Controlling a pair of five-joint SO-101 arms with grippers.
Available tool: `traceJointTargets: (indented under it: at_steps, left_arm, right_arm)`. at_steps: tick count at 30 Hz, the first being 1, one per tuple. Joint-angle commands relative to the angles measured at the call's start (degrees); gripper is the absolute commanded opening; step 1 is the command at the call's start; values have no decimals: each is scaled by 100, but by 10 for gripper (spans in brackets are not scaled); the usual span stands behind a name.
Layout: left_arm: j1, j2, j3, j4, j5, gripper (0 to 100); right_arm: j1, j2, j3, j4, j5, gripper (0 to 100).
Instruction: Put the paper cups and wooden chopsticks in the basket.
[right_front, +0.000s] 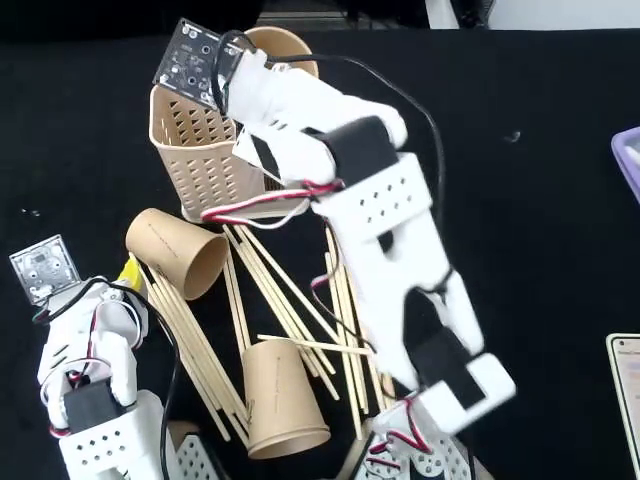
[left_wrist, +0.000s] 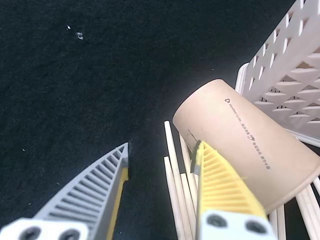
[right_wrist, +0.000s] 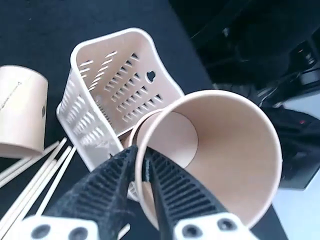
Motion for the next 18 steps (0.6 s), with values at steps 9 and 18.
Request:
traceJointTargets:
  at_steps: [9,18]
  left_arm:
    - [-66,-62,-22,-123,0,216]
    - [-66,-62,-22,-123,0,216]
  right_arm:
    - [290,356,-1297,782,-527,229]
    - [70,-119,-2308,2171,-554,204]
